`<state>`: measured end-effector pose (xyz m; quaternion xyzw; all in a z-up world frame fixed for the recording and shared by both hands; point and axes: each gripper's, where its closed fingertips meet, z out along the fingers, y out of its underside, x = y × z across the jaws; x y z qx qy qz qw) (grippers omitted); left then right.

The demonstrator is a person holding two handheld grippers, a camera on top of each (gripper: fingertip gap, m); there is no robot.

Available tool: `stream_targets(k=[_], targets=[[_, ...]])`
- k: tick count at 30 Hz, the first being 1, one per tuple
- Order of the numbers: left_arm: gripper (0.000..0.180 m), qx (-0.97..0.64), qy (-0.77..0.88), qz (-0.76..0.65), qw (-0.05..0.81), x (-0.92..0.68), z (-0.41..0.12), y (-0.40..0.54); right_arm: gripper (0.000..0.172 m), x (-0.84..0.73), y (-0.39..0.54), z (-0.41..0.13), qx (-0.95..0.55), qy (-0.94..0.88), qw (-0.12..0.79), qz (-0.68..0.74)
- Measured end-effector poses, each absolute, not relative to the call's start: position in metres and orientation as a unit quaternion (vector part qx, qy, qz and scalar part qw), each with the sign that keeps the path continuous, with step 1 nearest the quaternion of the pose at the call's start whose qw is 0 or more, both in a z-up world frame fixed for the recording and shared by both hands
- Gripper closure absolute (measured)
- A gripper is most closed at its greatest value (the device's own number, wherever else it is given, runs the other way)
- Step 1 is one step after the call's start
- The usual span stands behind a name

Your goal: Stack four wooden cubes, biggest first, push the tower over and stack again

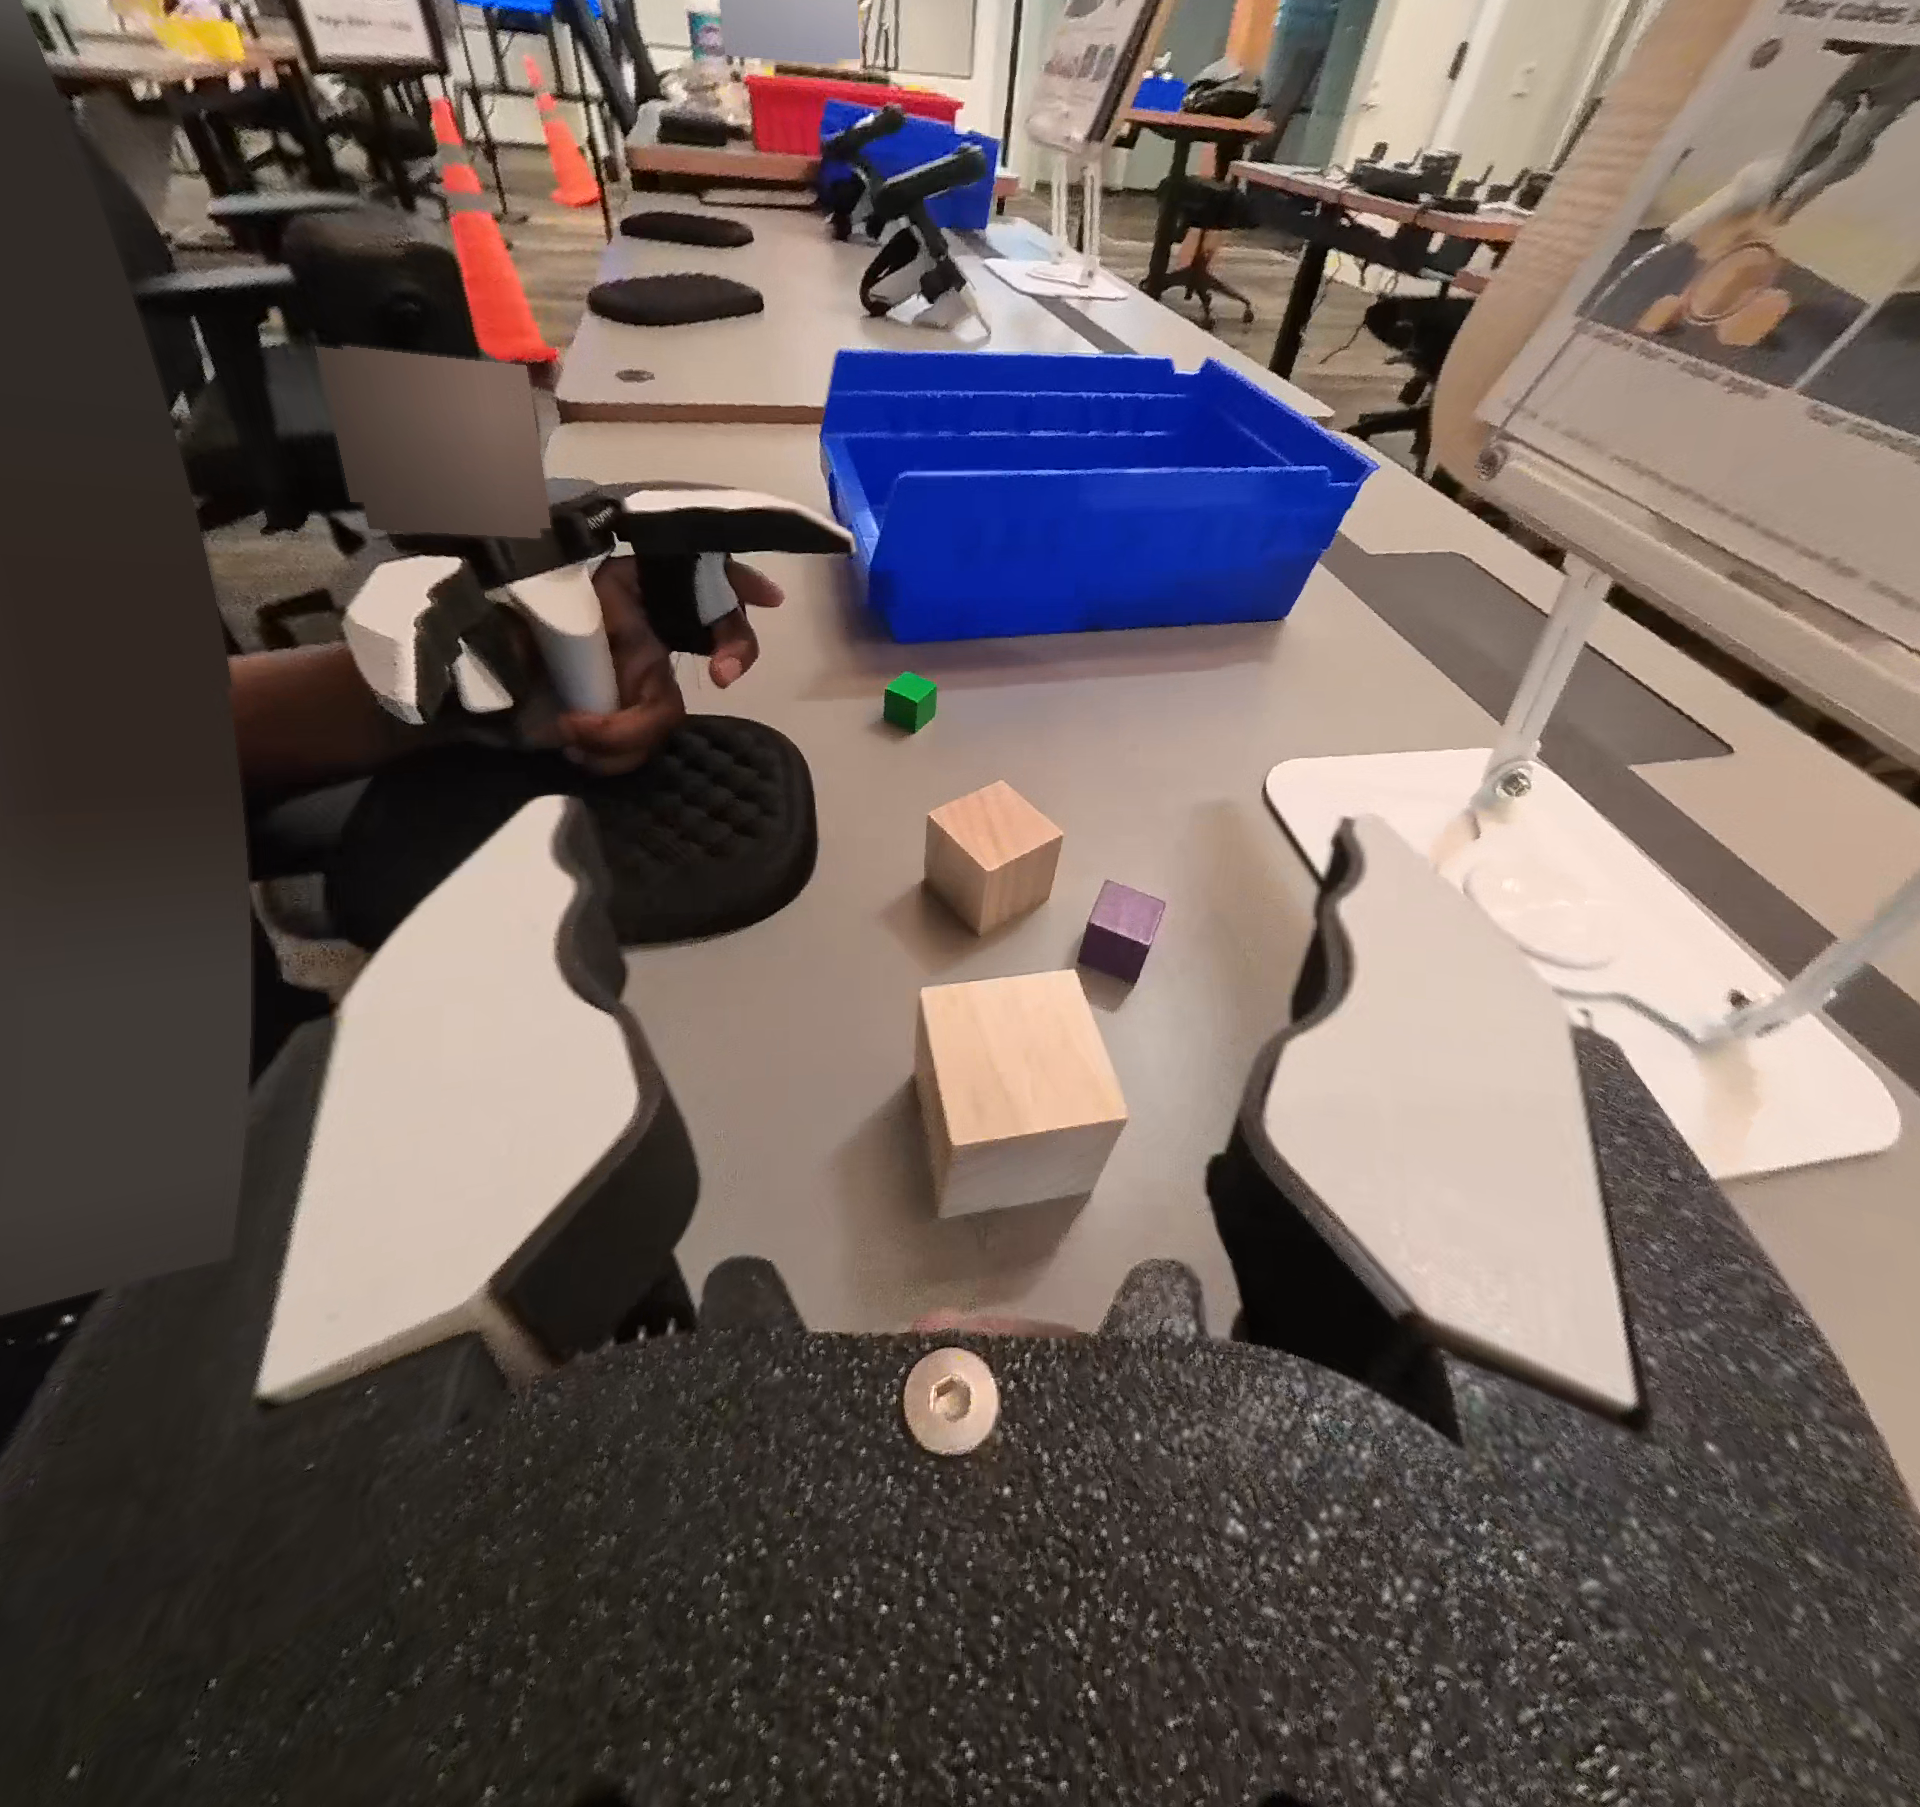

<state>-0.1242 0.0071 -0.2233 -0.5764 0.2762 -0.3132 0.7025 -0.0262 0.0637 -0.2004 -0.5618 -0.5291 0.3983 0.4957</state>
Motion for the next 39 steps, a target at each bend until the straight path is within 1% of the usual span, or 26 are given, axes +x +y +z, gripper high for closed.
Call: stream_targets(k=[3, 6, 11, 16, 22, 24, 26, 29, 31, 33, 35, 39], targets=[[0.038, -0.580, 0.279, -0.309, 0.700, -0.123, -0.225, 0.008, 0.028, -0.015, 0.054, -0.201, -0.567, -0.506, 0.513, 0.399], [0.038, -0.579, 0.275, -0.312, 0.701, -0.124, -0.224, 0.008, 0.028, -0.001, 0.045, -0.205, -0.573, -0.484, 0.526, 0.401], [0.038, -0.579, 0.276, -0.311, 0.702, -0.124, -0.224, 0.008, 0.029, 0.027, 0.042, -0.214, -0.596, -0.437, 0.556, 0.380], [0.039, -0.578, 0.275, -0.311, 0.702, -0.124, -0.224, 0.008, 0.035, 0.052, 0.039, -0.216, -0.605, -0.395, 0.591, 0.358], [0.040, -0.579, 0.275, -0.310, 0.702, -0.124, -0.224, 0.008, 0.037, 0.064, 0.033, -0.240, -0.623, -0.381, 0.587, 0.349], [0.043, -0.578, 0.275, -0.311, 0.702, -0.123, -0.224, 0.008, 0.037, 0.068, 0.037, -0.251, -0.629, -0.369, 0.593, 0.342], [0.047, -0.578, 0.286, -0.319, 0.694, -0.121, -0.224, 0.006, 0.045, 0.078, 0.043, -0.247, -0.626, -0.325, 0.617, 0.348], [0.049, -0.594, 0.362, -0.357, 0.623, -0.103, -0.231, 0.003, 0.047, 0.094, 0.047, -0.237, -0.611, -0.272, 0.645, 0.369], [0.056, -0.600, 0.441, -0.350, 0.569, -0.090, -0.232, 0.004, 0.048, 0.099, 0.046, -0.232, -0.597, -0.257, 0.659, 0.378], [0.068, -0.599, 0.521, -0.327, 0.513, -0.078, -0.231, 0.011, 0.048, 0.098, 0.044, -0.232, -0.594, -0.266, 0.661, 0.373], [0.072, -0.621, 0.570, -0.288, 0.455, -0.071, -0.237, 0.036, 0.048, 0.092, 0.041, -0.235, -0.595, -0.290, 0.659, 0.358], [0.083, -0.660, 0.643, -0.230, 0.311, -0.053, -0.271, 0.075, 0.048, 0.084, 0.036, -0.238, -0.594, -0.319, 0.654, 0.345]])
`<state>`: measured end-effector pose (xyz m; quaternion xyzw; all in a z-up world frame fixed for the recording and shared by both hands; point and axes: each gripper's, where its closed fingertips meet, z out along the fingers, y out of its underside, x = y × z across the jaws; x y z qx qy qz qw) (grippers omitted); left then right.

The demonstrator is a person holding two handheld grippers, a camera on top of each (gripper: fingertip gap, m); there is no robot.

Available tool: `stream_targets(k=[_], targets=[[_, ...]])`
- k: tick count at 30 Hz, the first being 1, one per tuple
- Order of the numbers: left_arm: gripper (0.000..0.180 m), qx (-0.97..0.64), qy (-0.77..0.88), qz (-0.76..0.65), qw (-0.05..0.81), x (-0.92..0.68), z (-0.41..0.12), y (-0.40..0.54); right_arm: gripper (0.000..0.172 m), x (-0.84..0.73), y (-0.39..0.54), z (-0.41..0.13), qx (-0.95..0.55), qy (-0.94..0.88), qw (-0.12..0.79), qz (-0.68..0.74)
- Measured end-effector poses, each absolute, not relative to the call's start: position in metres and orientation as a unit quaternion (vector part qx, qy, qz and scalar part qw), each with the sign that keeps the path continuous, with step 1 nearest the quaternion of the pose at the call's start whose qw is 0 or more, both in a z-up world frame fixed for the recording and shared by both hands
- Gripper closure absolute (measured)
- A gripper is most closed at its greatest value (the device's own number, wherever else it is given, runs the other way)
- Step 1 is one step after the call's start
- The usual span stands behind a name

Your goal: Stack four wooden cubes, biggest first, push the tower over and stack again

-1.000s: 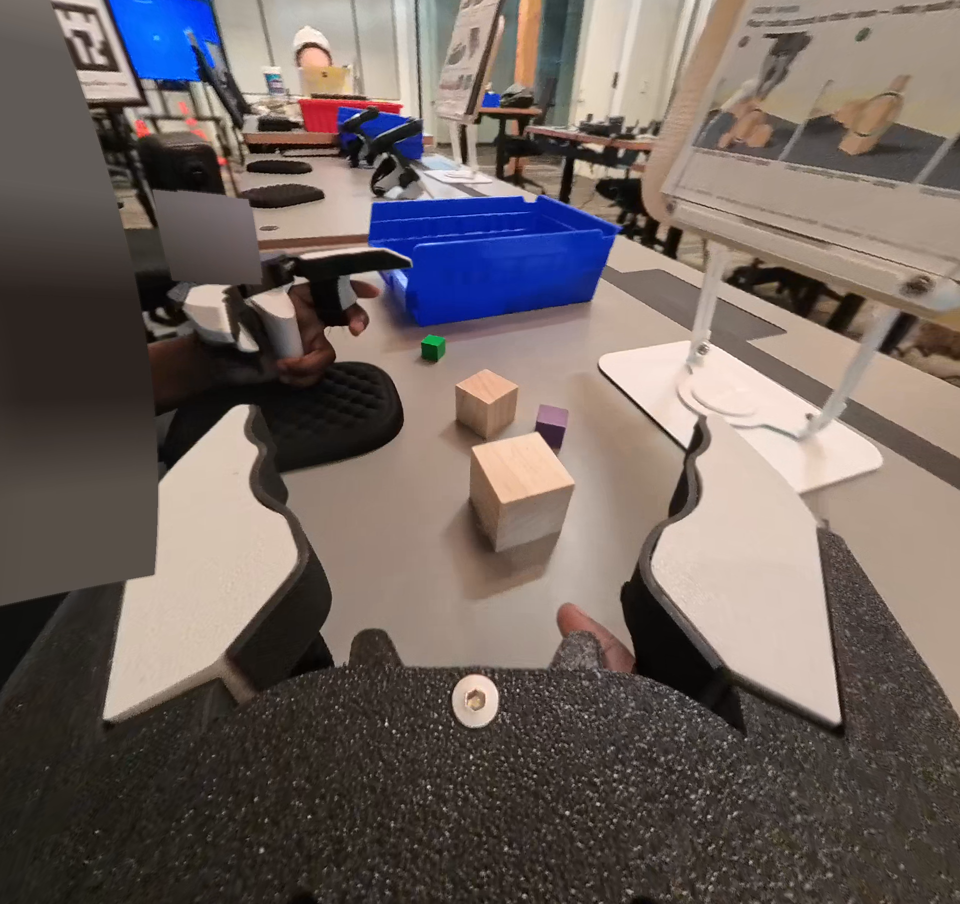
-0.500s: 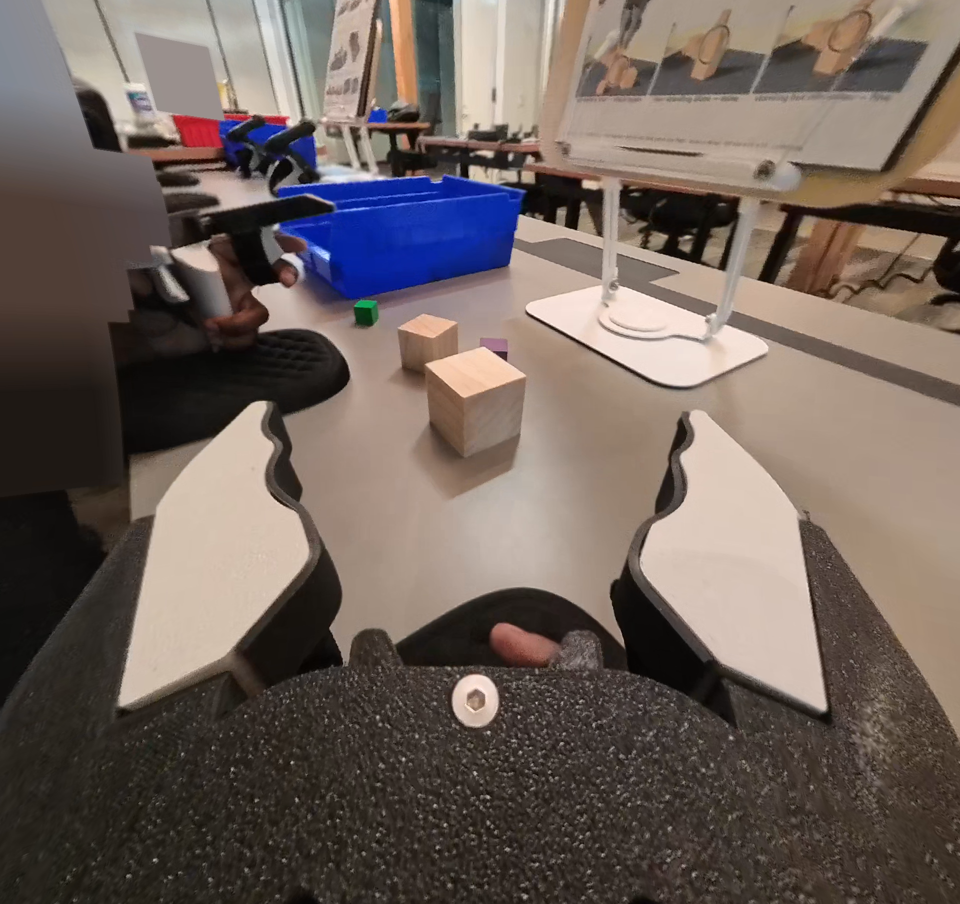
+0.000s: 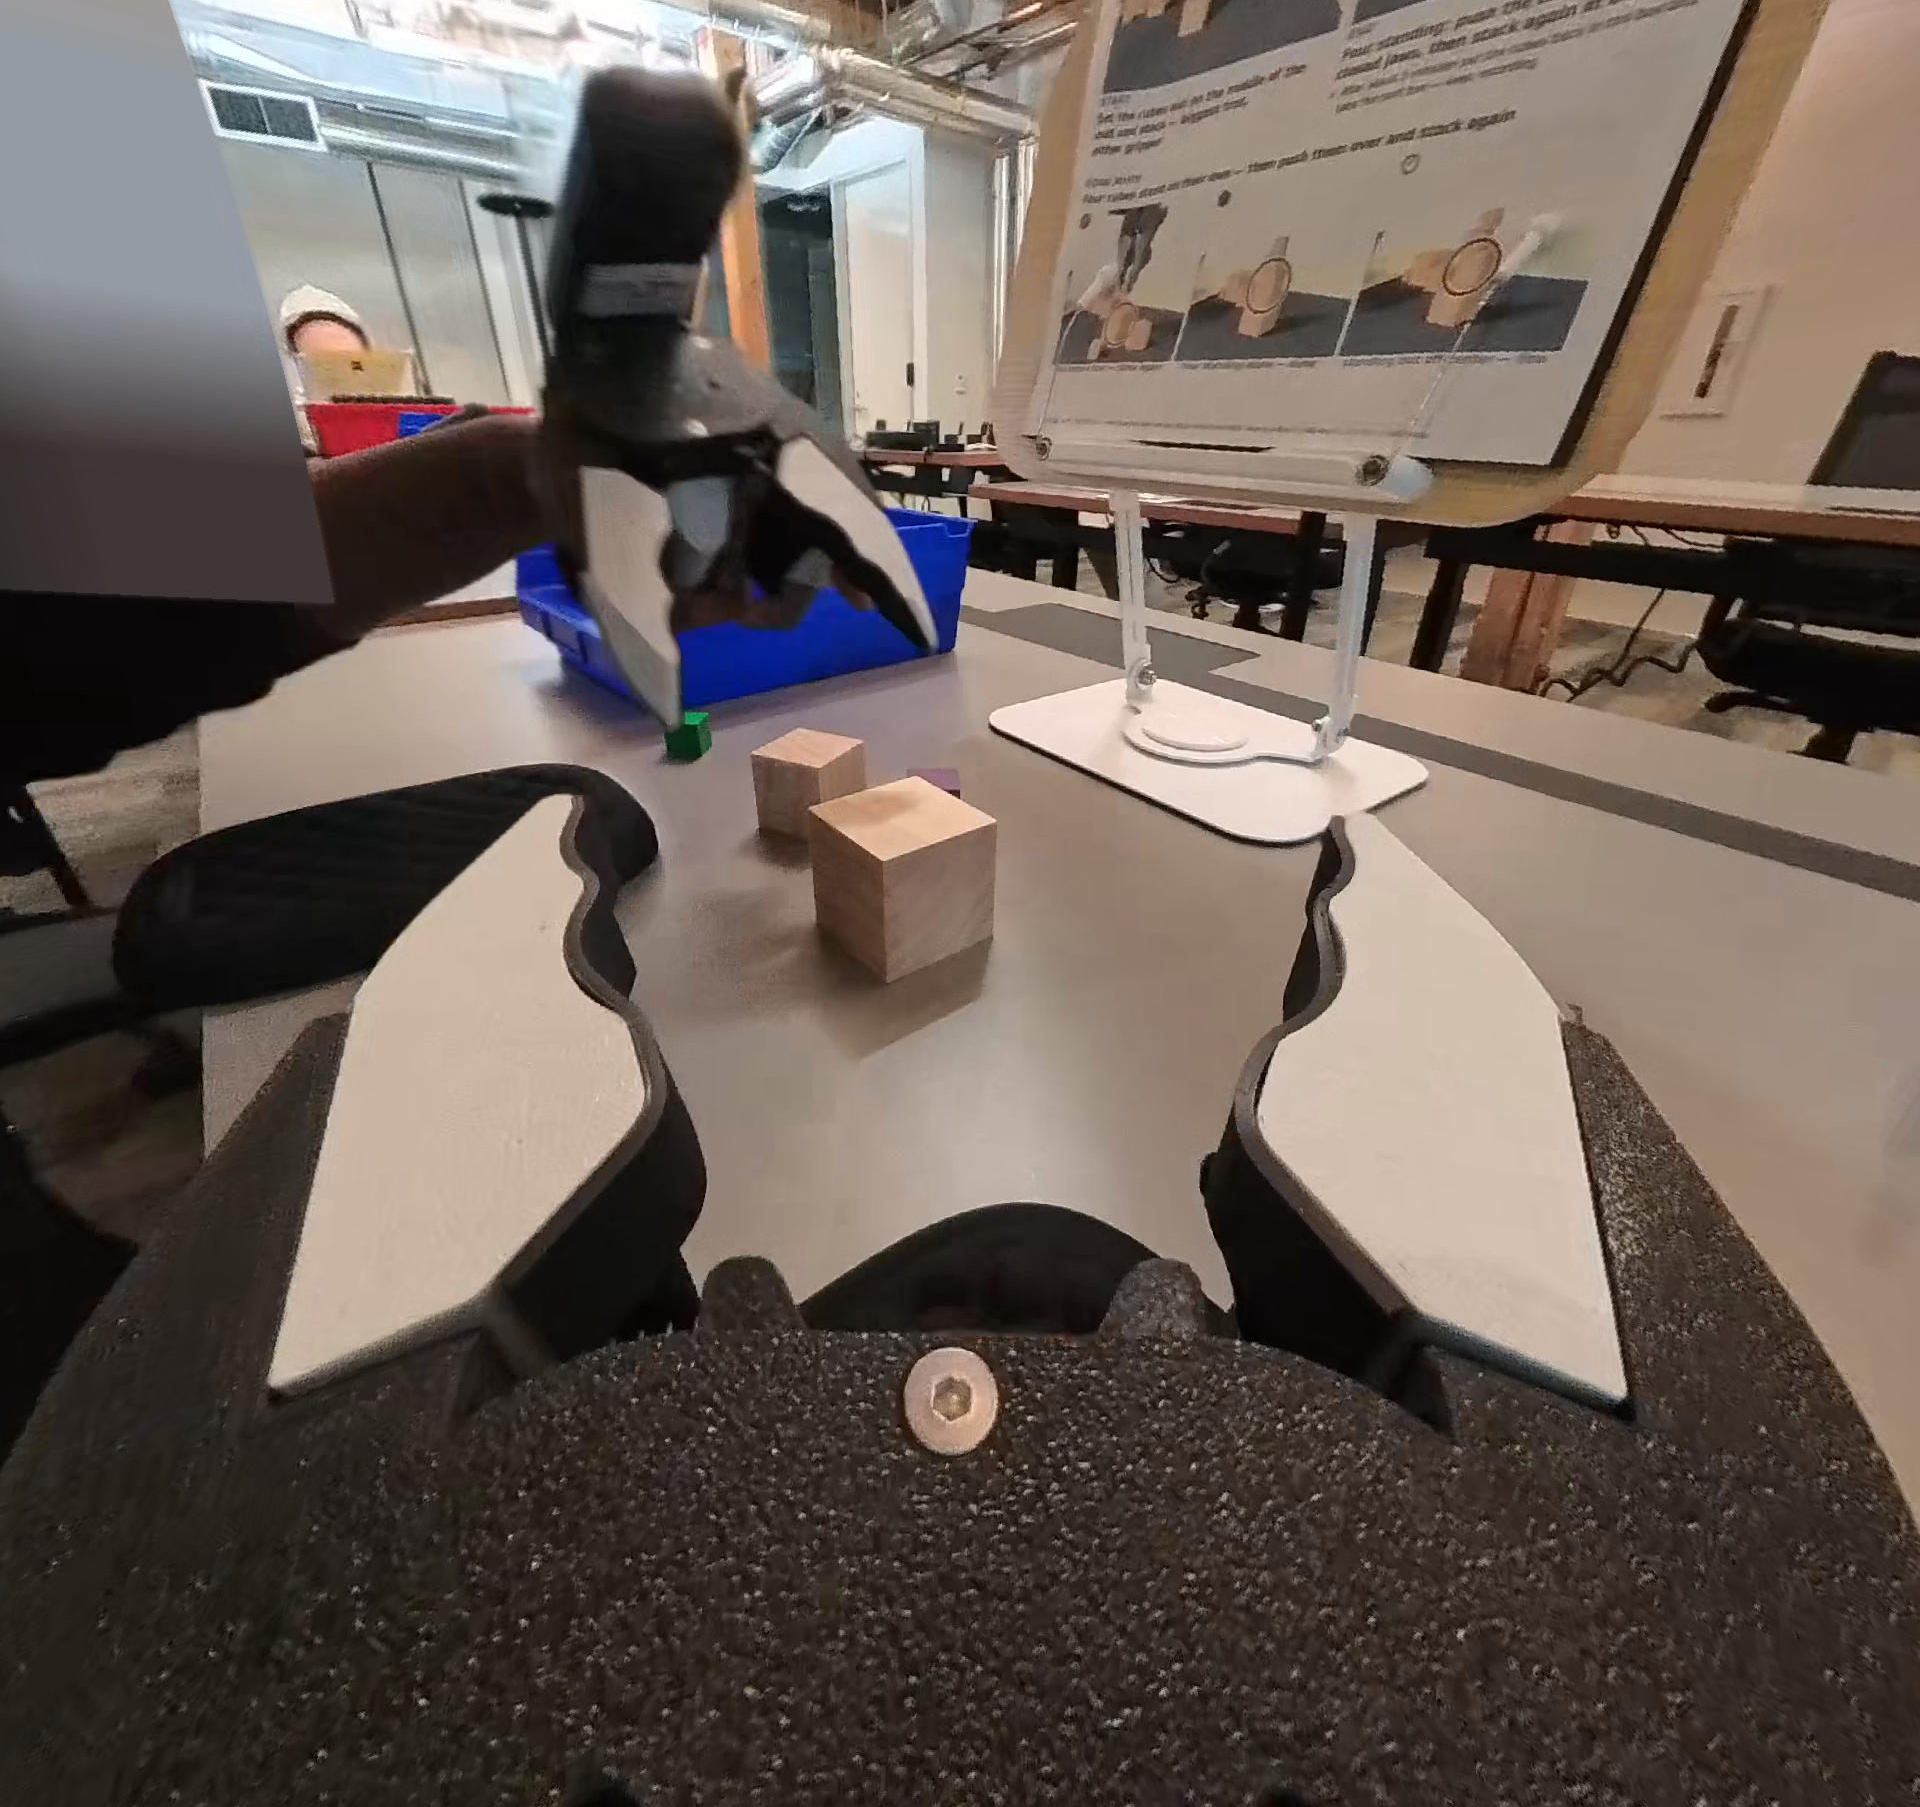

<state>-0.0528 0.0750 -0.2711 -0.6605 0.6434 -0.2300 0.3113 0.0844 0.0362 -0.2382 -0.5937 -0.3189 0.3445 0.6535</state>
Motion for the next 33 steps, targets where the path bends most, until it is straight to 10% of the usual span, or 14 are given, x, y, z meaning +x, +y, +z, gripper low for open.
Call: stream_targets(k=[10, 33], targets=[[0.121, -0.629, 0.749, -0.144, 0.151, -0.029, -0.331, 0.091, 0.055, 0.083, 0.036, -0.240, -0.597, -0.324, 0.645, 0.350], [0.118, -0.334, 0.936, -0.097, 0.057, 0.046, -0.333, 0.104, 0.063, 0.079, 0.040, -0.247, -0.615, -0.329, 0.627, 0.347]])
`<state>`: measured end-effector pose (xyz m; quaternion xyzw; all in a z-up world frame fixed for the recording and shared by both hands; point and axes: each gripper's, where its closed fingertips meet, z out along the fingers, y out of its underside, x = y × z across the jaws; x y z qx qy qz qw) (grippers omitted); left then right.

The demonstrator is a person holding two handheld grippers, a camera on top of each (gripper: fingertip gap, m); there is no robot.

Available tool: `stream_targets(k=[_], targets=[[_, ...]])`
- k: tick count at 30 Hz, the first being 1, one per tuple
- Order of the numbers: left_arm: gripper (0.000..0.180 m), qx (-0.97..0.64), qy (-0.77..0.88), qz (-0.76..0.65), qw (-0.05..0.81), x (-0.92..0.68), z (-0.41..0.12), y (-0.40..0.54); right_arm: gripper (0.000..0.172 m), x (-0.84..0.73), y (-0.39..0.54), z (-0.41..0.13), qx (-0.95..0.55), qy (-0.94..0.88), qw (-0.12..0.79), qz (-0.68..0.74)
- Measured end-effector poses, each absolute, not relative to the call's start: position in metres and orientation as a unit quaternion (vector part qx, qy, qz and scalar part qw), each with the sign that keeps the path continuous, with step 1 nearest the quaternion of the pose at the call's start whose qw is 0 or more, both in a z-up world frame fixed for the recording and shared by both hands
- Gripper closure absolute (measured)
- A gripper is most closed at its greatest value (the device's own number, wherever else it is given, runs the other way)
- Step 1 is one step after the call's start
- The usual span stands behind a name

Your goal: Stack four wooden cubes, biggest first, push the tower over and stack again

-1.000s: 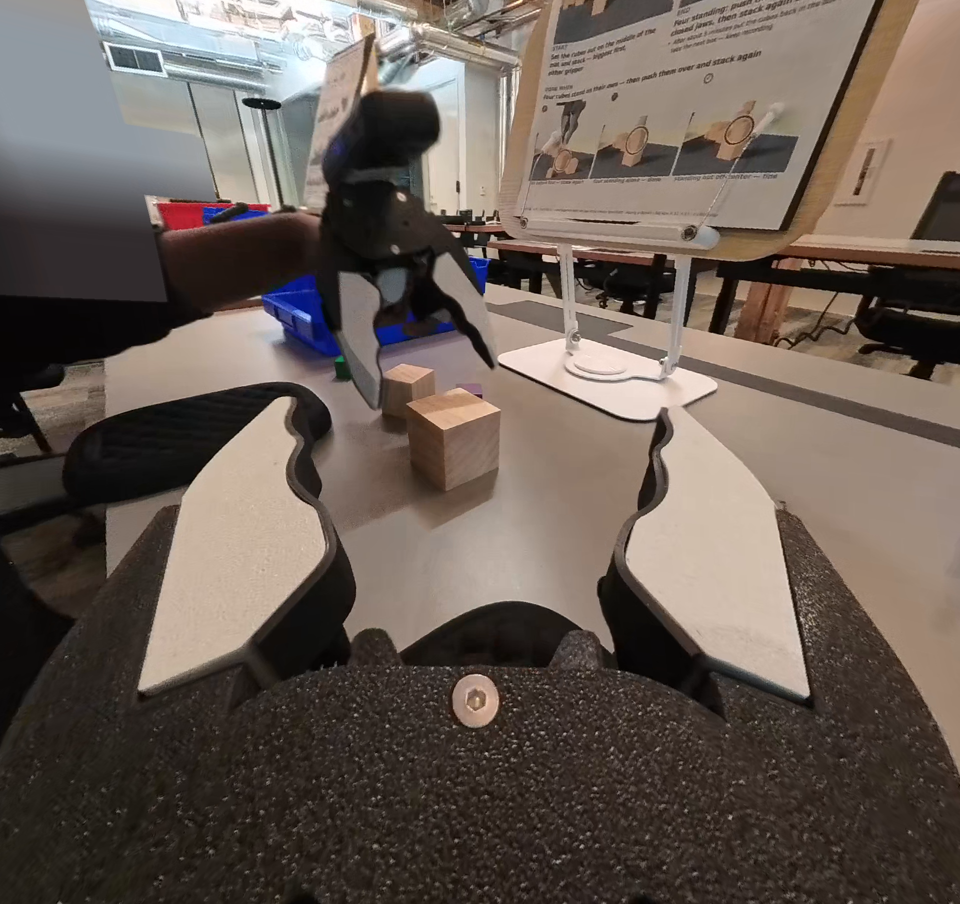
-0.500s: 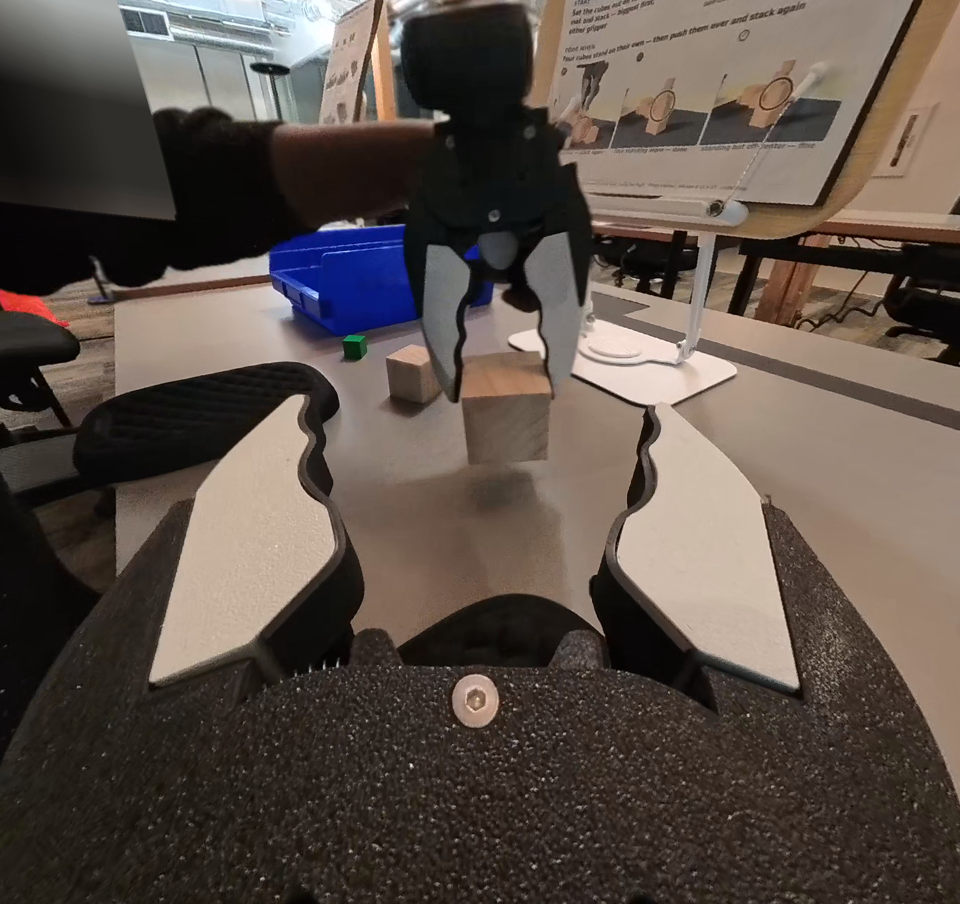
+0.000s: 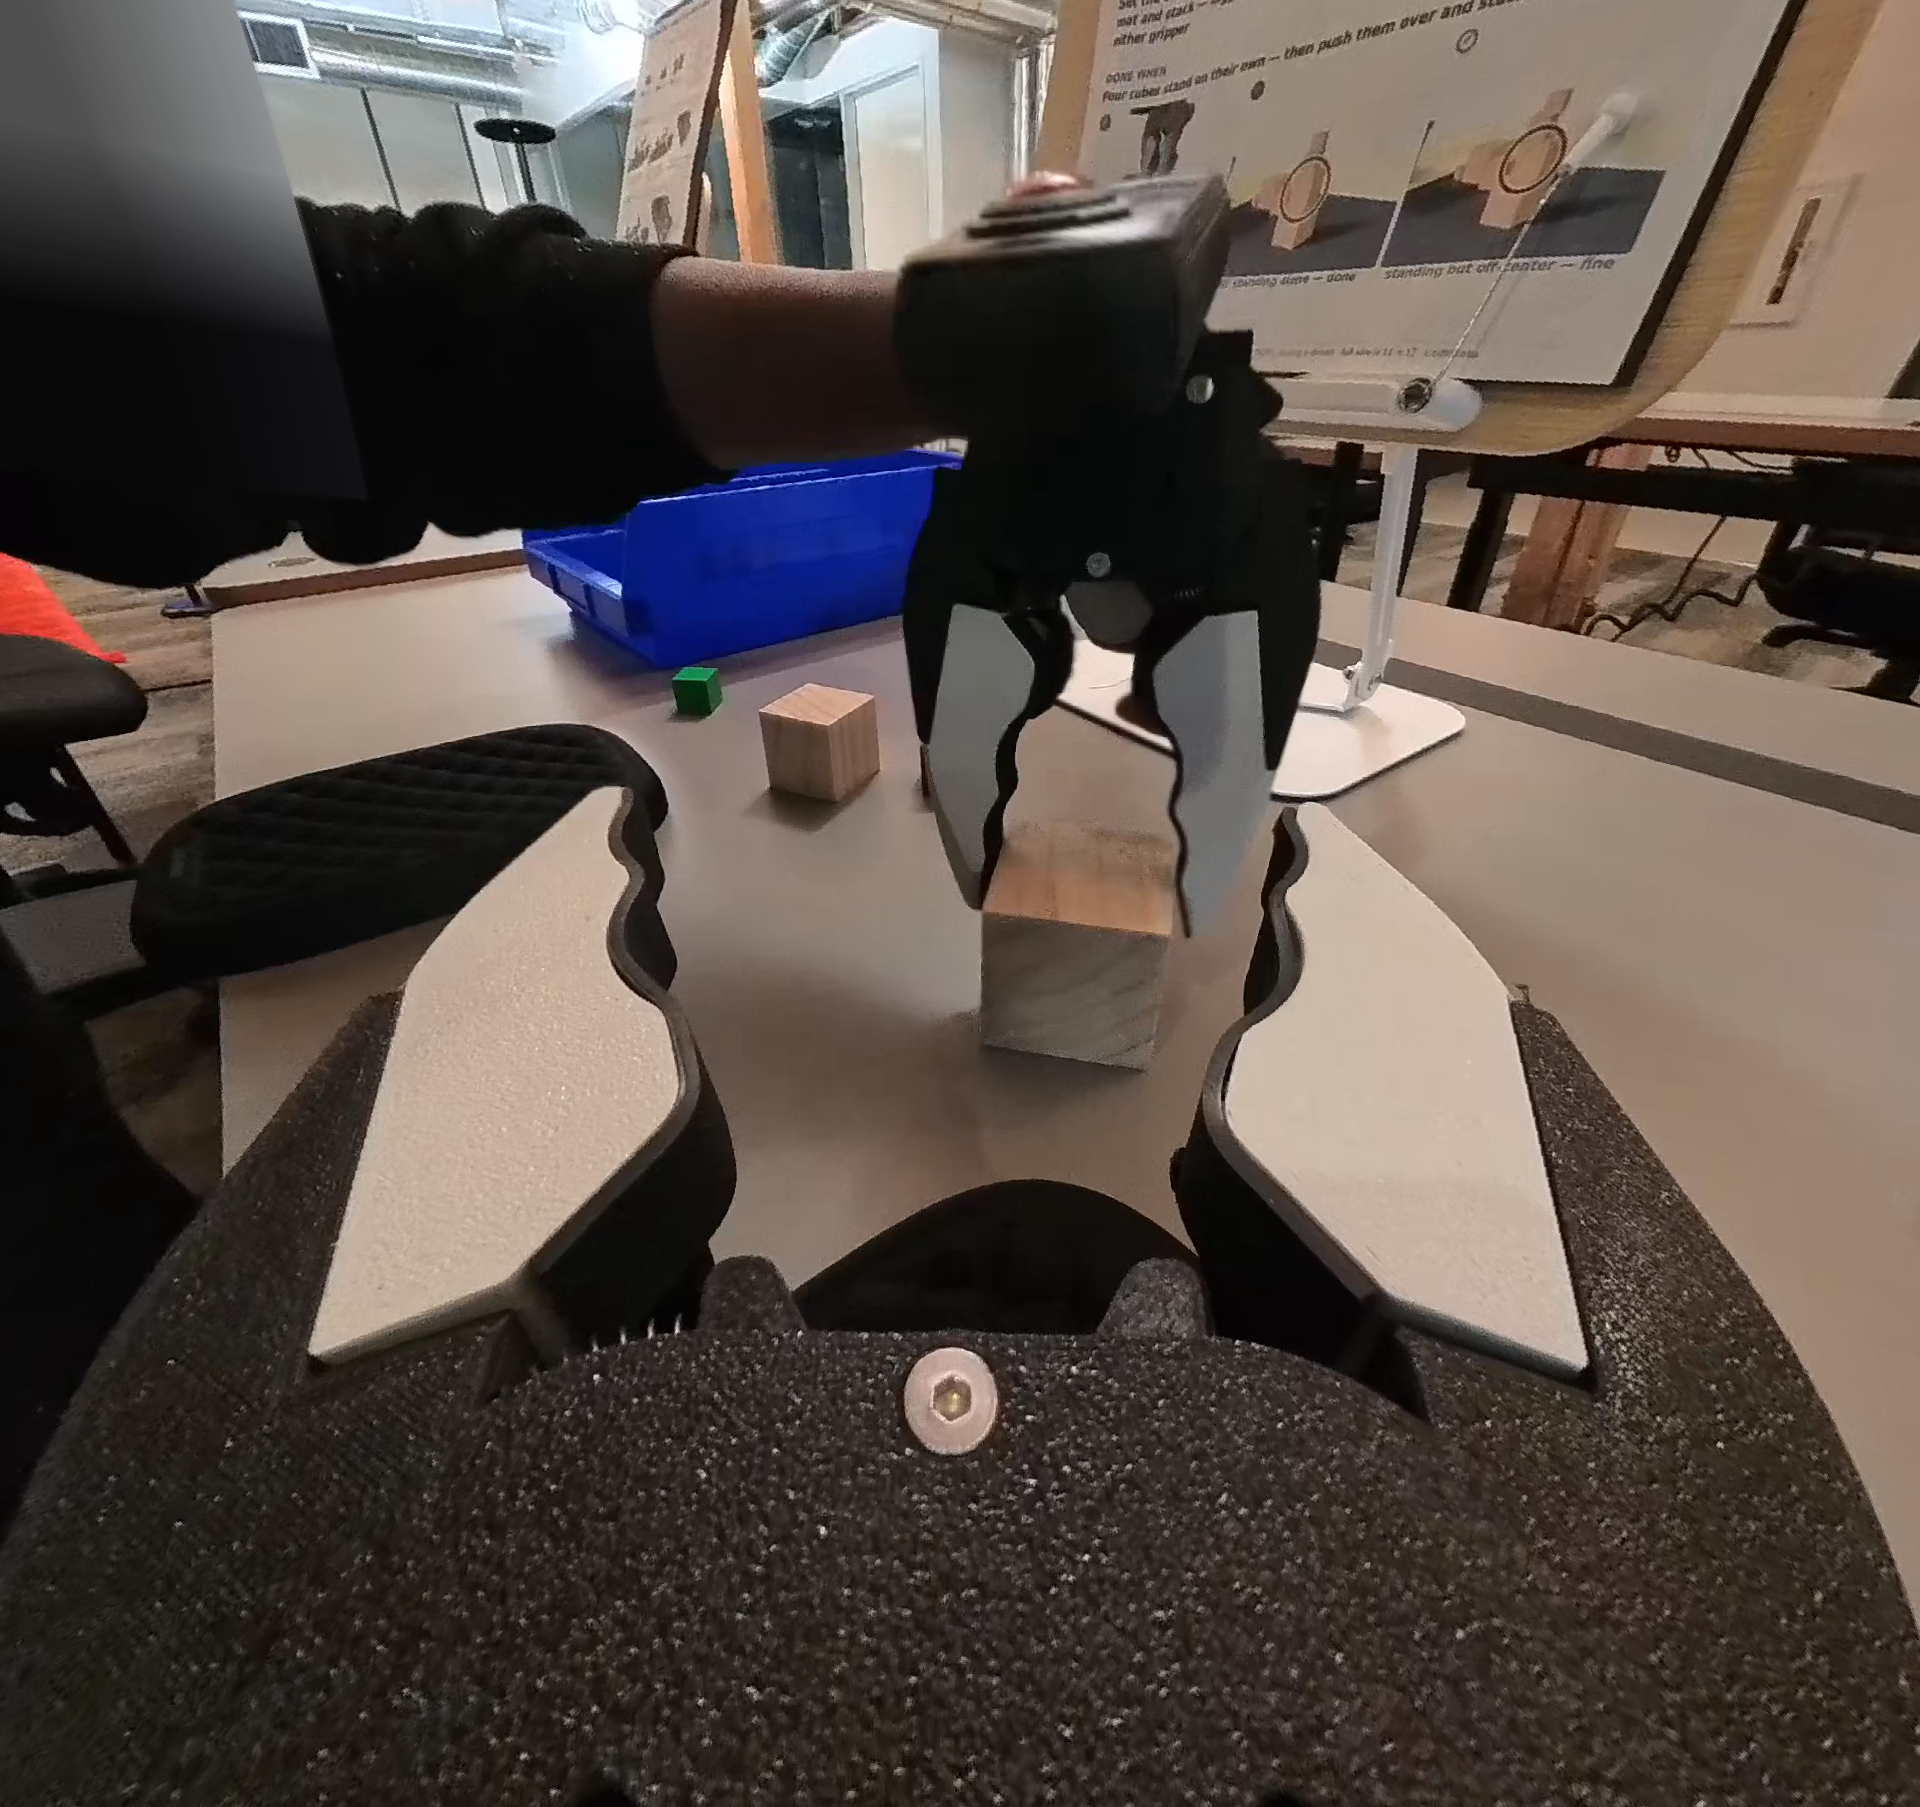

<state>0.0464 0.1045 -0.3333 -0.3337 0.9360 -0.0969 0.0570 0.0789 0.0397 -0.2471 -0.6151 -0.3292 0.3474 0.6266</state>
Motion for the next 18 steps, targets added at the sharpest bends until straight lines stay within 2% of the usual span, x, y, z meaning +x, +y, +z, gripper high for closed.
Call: stream_targets(k=[1, 4, 7, 10, 13, 16, 18], targets=[[0.103, -0.345, 0.933, -0.090, 0.054, 0.044, -0.334, 0.107, 0.063, 0.079, 0.039, -0.247, -0.615, -0.330, 0.627, 0.347], [0.074, -0.414, 0.903, -0.087, 0.073, 0.041, -0.322, 0.116, 0.063, 0.079, 0.040, -0.247, -0.614, -0.328, 0.628, 0.348], [0.089, -0.530, 0.830, -0.117, 0.130, 0.027, -0.288, 0.126, 0.063, 0.080, 0.040, -0.246, -0.613, -0.324, 0.630, 0.350], [0.113, -0.724, 0.673, -0.013, 0.148, -0.041, -0.271, 0.155, 0.064, 0.081, 0.040, -0.246, -0.612, -0.323, 0.631, 0.351], [0.111, -0.796, 0.579, -0.094, 0.153, -0.078, -0.266, 0.124, 0.064, 0.081, 0.040, -0.245, -0.612, -0.321, 0.628, 0.357], [0.103, -0.824, 0.544, -0.047, 0.152, -0.119, -0.280, 0.114, 0.065, 0.081, 0.040, -0.246, -0.613, -0.322, 0.627, 0.358], [0.104, -0.833, 0.535, -0.051, 0.134, -0.128, -0.294, 0.102, 0.065, 0.079, 0.040, -0.247, -0.614, -0.326, 0.625, 0.355]])
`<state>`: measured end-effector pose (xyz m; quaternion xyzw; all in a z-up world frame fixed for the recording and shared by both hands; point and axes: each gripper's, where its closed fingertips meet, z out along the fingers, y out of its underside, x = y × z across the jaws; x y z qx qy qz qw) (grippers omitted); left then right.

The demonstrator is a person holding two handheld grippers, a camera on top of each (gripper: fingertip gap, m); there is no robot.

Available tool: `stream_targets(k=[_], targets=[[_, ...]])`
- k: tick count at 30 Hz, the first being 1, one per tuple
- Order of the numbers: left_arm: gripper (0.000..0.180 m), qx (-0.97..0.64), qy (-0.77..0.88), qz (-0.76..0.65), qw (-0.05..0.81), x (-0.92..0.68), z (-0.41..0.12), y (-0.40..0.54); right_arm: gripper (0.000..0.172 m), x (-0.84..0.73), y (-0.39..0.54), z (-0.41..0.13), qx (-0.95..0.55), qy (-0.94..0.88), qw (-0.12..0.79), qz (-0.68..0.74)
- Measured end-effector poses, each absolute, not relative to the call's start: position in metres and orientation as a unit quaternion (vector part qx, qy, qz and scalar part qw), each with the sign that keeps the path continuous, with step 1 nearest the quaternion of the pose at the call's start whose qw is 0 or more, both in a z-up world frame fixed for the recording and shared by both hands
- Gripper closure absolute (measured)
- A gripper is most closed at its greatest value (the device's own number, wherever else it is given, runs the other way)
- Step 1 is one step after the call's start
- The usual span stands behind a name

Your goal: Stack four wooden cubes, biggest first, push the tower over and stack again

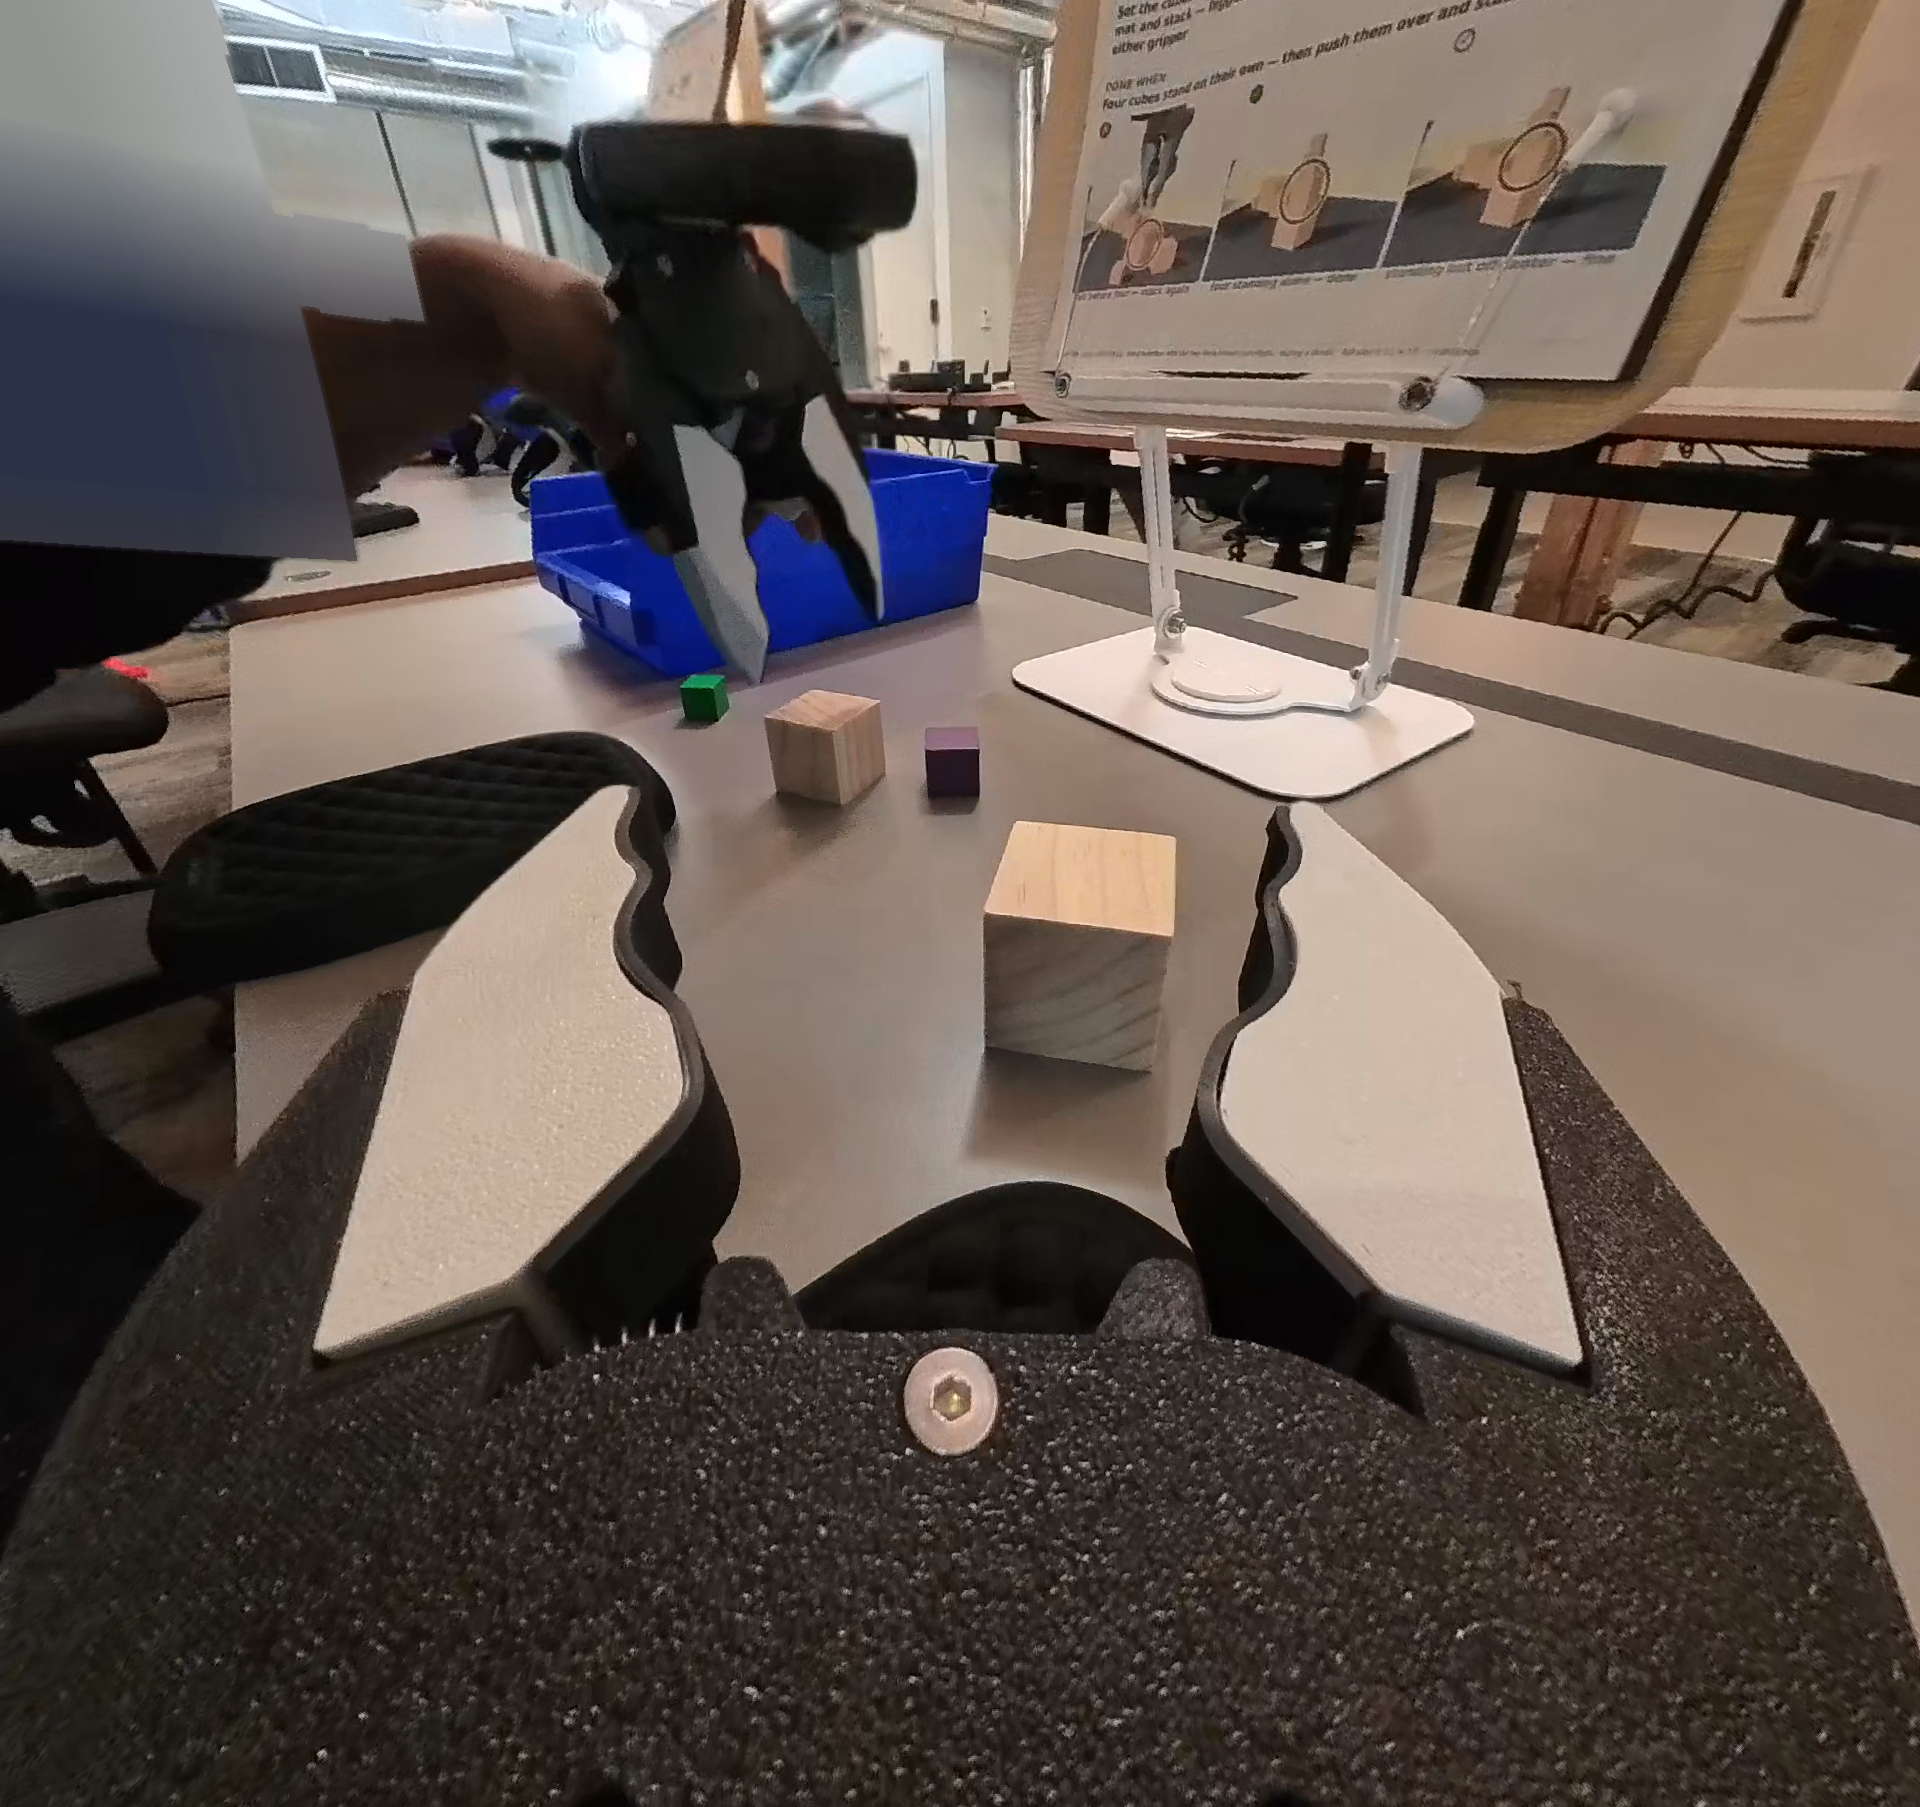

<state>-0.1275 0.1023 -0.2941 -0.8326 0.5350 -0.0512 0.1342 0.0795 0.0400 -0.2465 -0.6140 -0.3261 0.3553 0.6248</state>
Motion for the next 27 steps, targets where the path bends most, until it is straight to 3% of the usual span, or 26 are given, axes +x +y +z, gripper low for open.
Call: stream_targets(k=[7, 10, 13, 18, 22, 27], targets=[[0.111, -0.842, 0.526, -0.029, 0.118, -0.136, -0.324, 0.109, 0.065, 0.080, 0.041, -0.246, -0.615, -0.324, 0.625, 0.354], [0.134, -0.840, 0.533, -0.038, 0.092, -0.139, -0.333, 0.106, 0.065, 0.080, 0.041, -0.247, -0.616, -0.323, 0.626, 0.353], [0.139, -0.827, 0.554, -0.043, 0.080, -0.139, -0.333, 0.104, 0.066, 0.081, 0.041, -0.246, -0.616, -0.320, 0.627, 0.353], [0.139, -0.758, 0.635, -0.089, 0.116, -0.111, -0.287, 0.103, 0.067, 0.081, 0.041, -0.245, -0.614, -0.318, 0.629, 0.355], [0.139, -0.616, 0.767, -0.098, 0.151, -0.063, -0.246, 0.097, 0.067, 0.080, 0.042, -0.247, -0.618, -0.321, 0.625, 0.352], [0.139, -0.495, 0.862, -0.053, 0.095, -0.015, -0.252, 0.099, 0.067, 0.080, 0.042, -0.248, -0.620, -0.323, 0.623, 0.352]])
